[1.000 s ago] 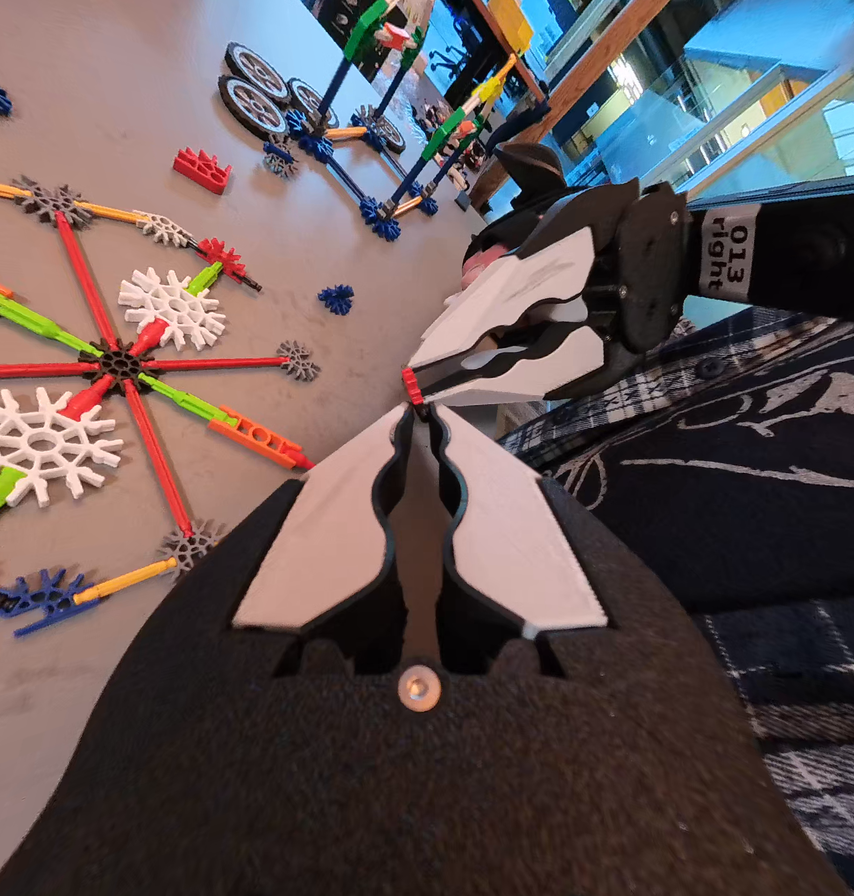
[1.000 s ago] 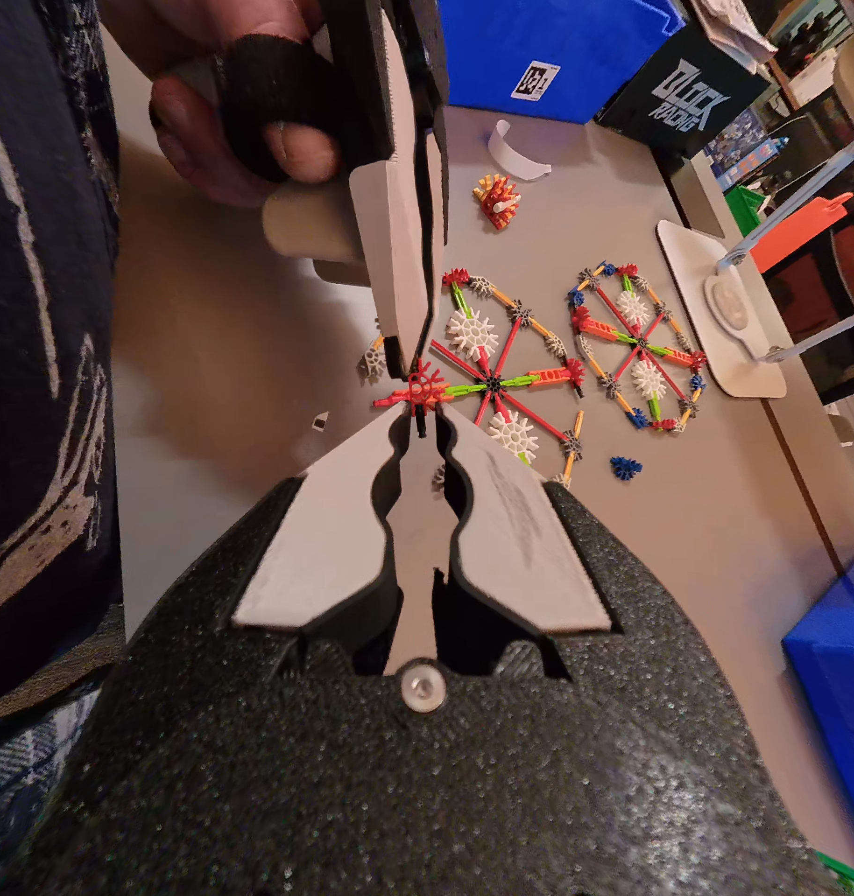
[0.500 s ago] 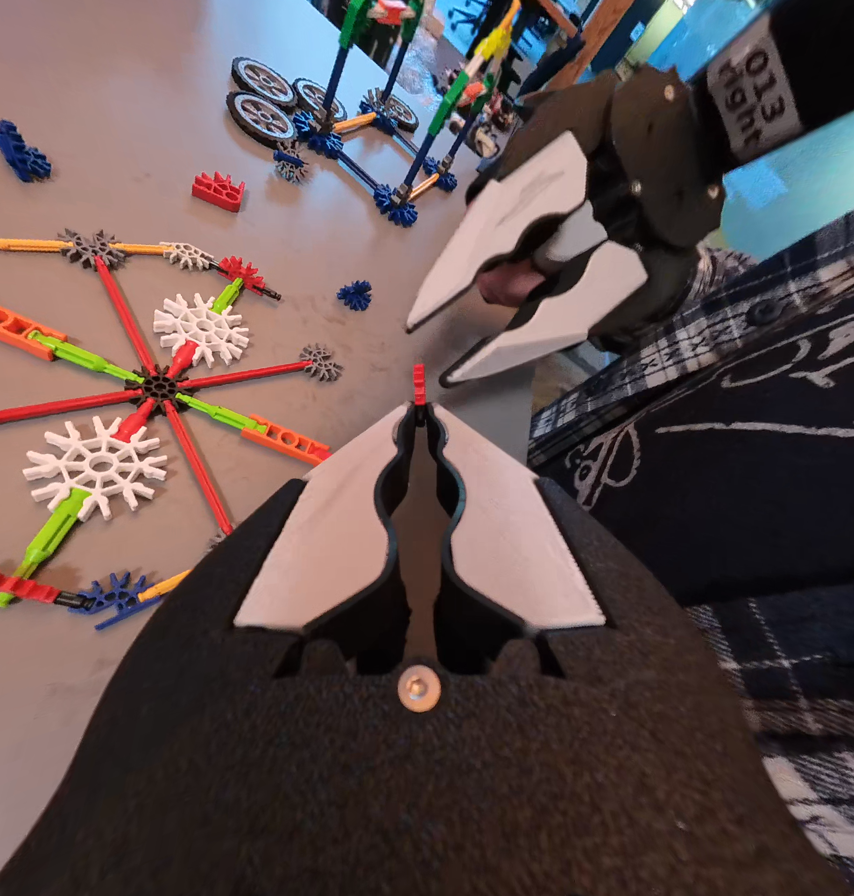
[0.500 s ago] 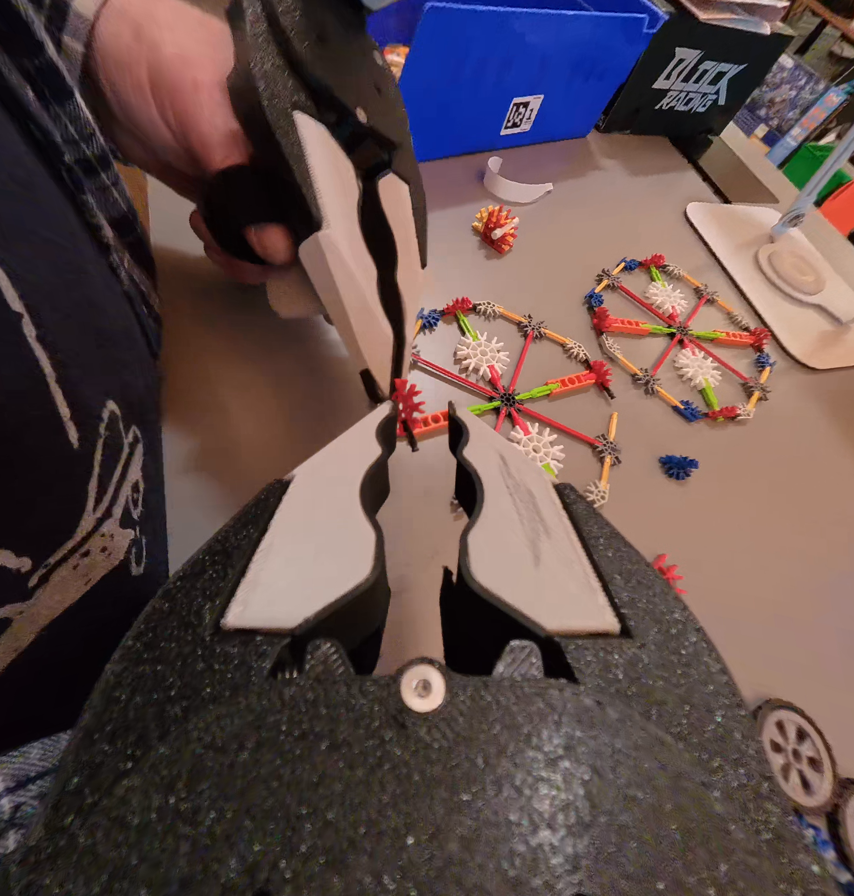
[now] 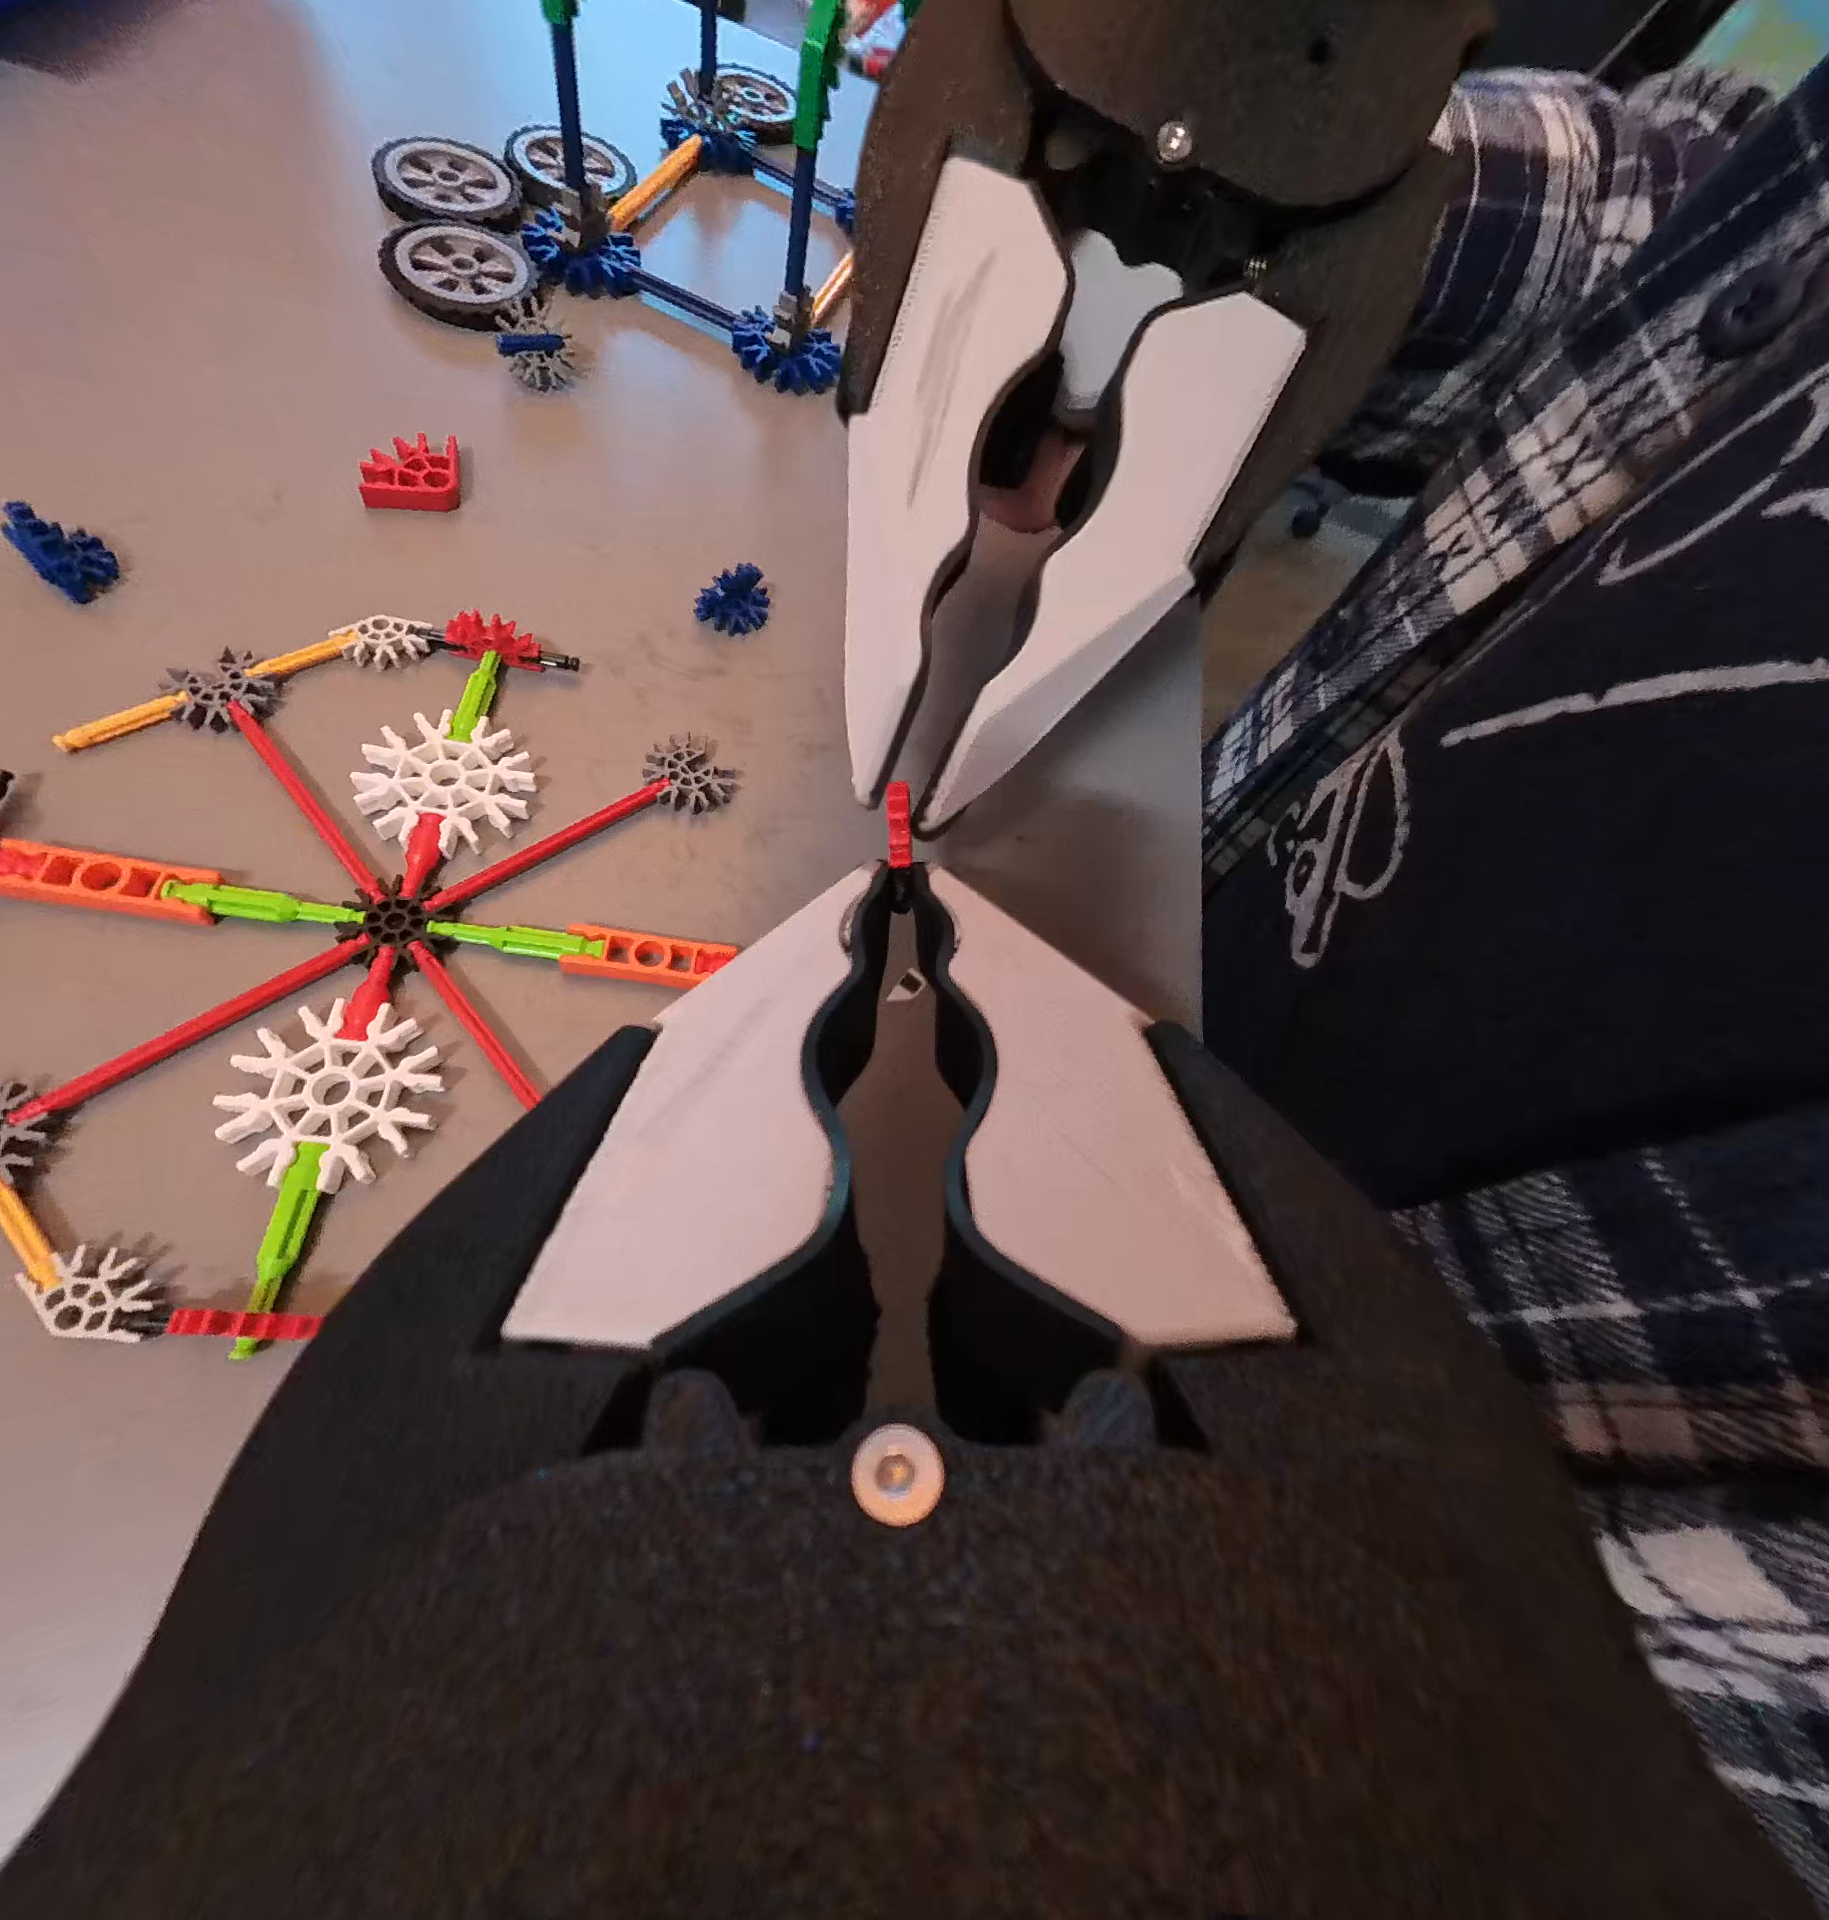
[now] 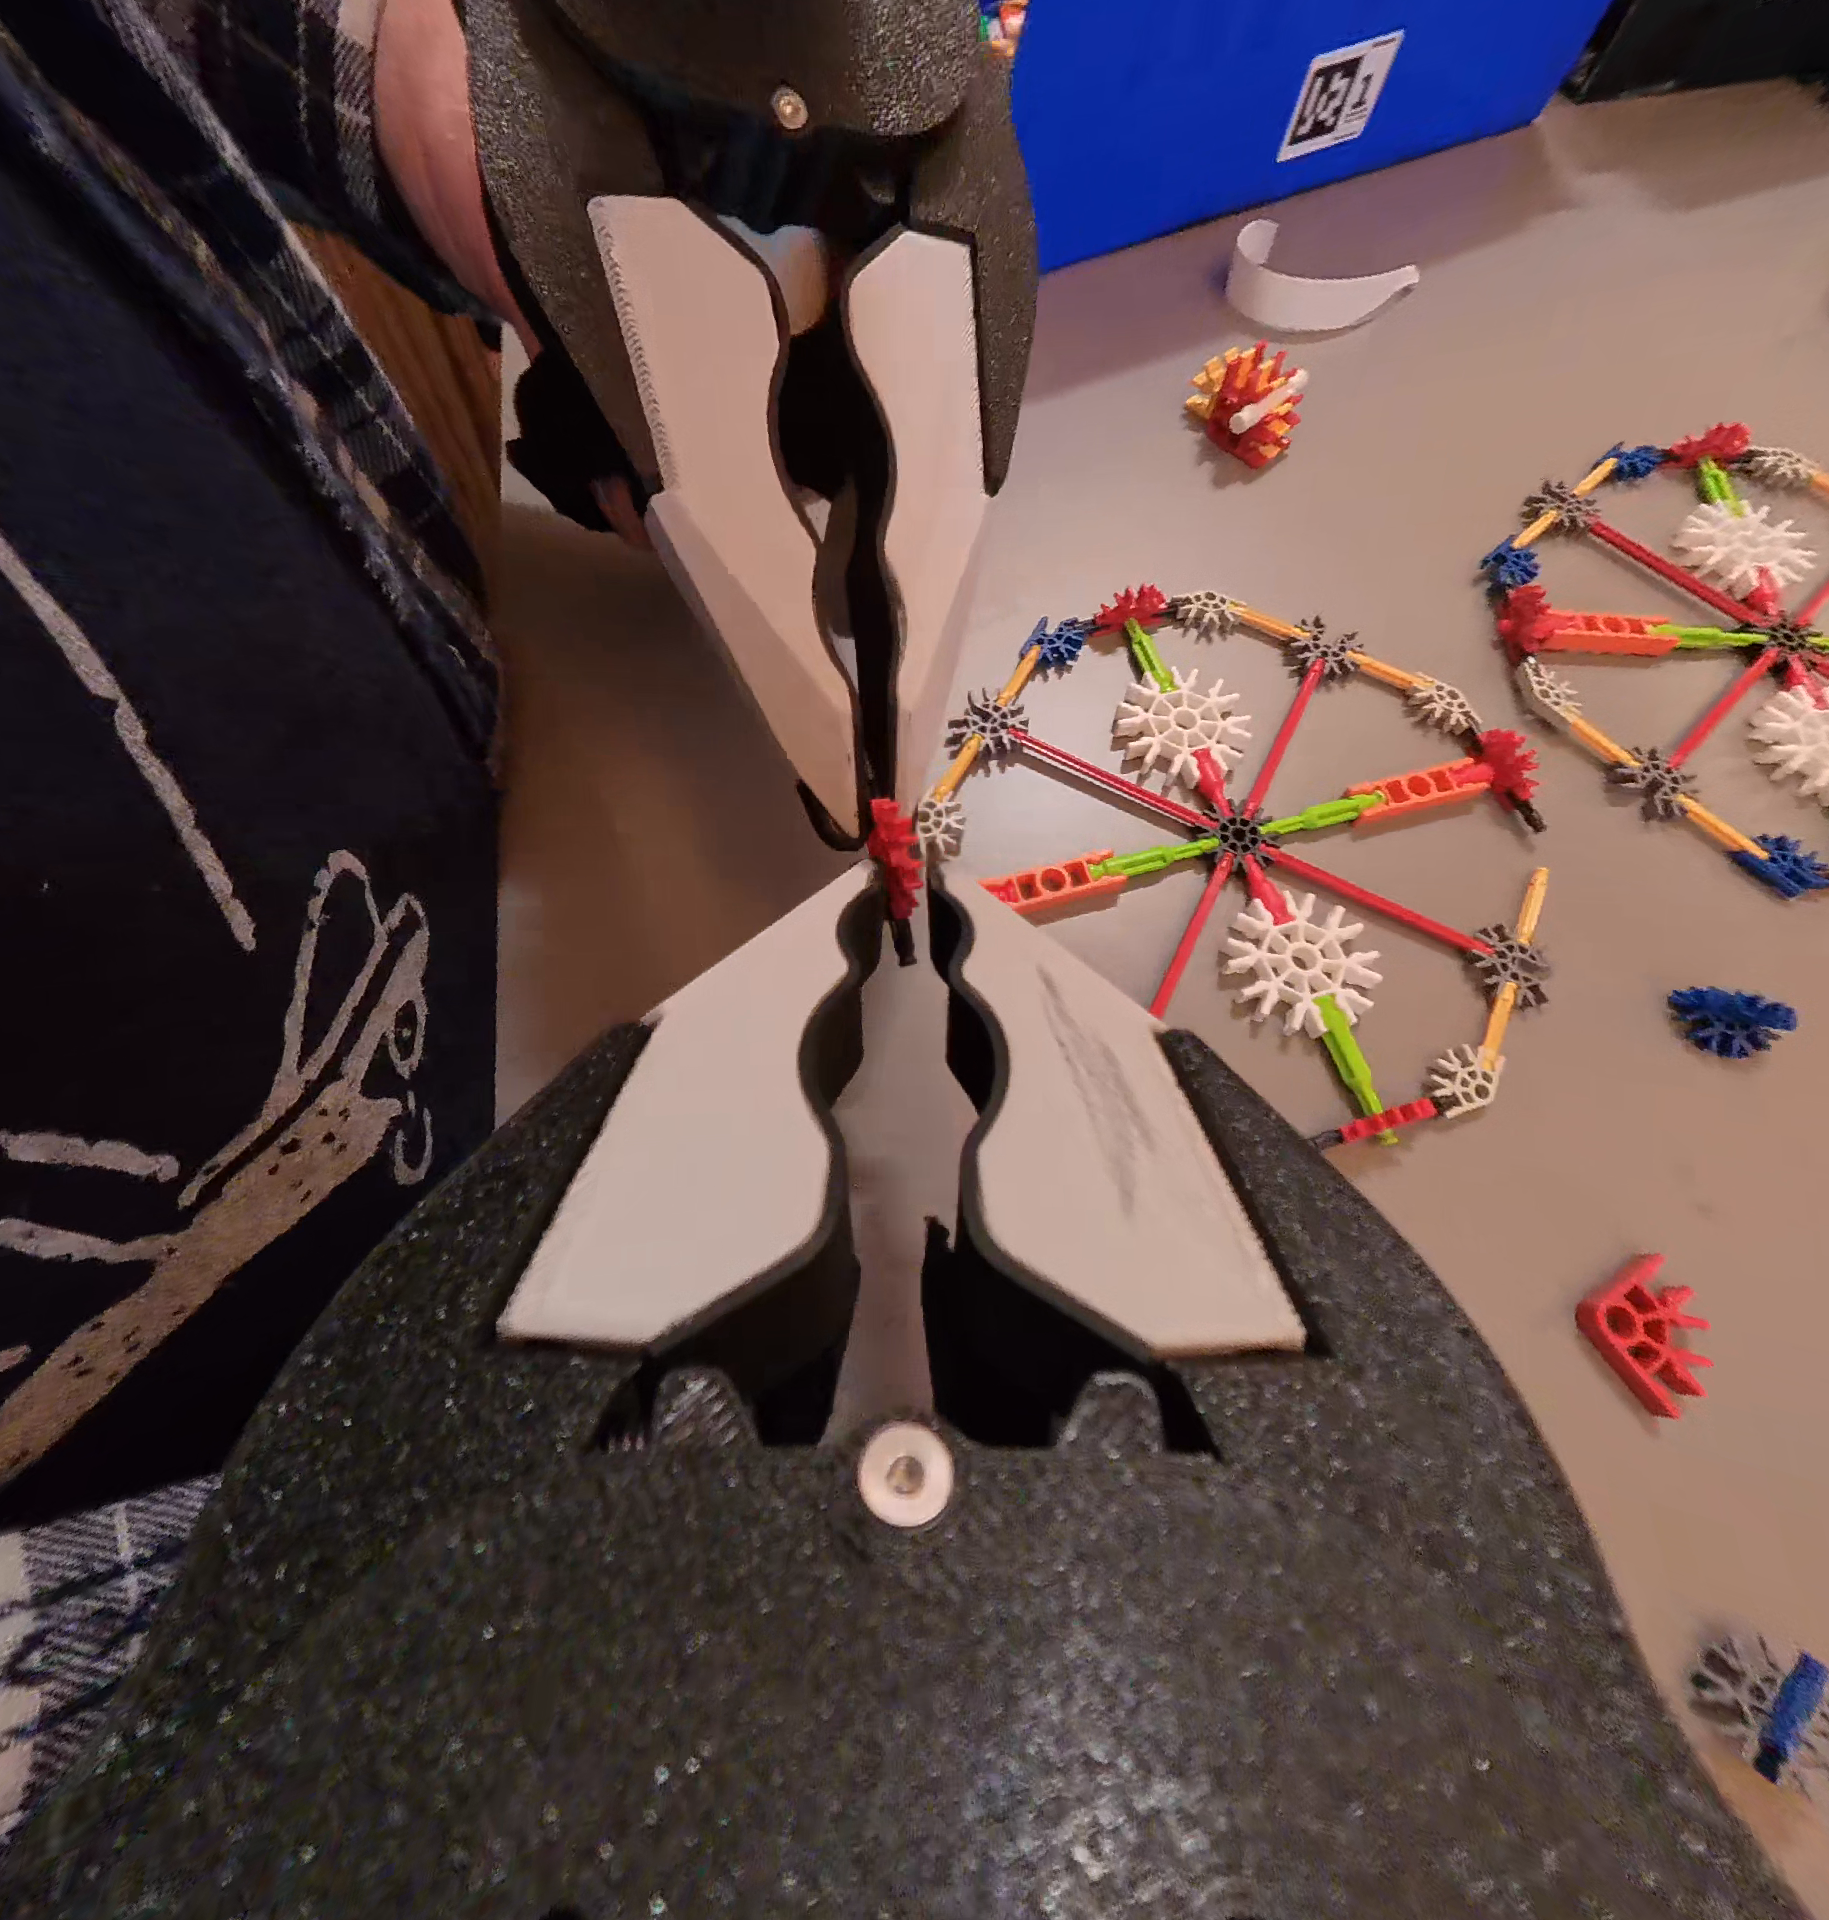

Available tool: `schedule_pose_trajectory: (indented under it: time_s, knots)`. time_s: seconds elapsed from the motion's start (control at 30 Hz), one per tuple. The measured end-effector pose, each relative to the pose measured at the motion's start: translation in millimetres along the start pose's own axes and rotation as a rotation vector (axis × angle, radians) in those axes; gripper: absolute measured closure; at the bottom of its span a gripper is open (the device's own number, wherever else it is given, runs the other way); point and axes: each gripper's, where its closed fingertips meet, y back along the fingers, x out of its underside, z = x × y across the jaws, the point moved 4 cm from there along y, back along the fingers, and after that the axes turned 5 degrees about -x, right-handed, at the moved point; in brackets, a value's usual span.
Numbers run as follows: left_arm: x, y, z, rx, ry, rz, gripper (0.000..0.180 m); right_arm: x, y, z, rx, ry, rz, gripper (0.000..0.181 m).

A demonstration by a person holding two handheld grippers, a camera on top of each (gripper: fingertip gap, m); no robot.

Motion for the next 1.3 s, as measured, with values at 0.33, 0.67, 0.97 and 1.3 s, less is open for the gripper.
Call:
schedule_pose_trajectory:
  time_s: [0.33, 0.67, 0.97, 1.3]
  knots:
    - [18.4, 7.8, 16.1, -0.140, -0.126, 0.110, 0.171, 11.4, -11.3, 1.0, 0.036, 0.067, 0.097, 0.179]
    - [43.1, 4.2, 32.3, -0.218, -0.254, 0.290, 0.156, 28.3, -25.7, 1.6, 0.102, 0.163, 0.242, 0.179]
    - [43.2, -0.7, 29.3, -0.188, -0.264, 0.280, 0.167, 30.3, -32.2, 1.2, 0.088, 0.180, 0.288, 0.179]
    - [43.3, 1.6, 29.2, -0.177, -0.288, 0.254, 0.168, 31.0, -30.7, -0.4, 0.067, 0.162, 0.284, 0.178]
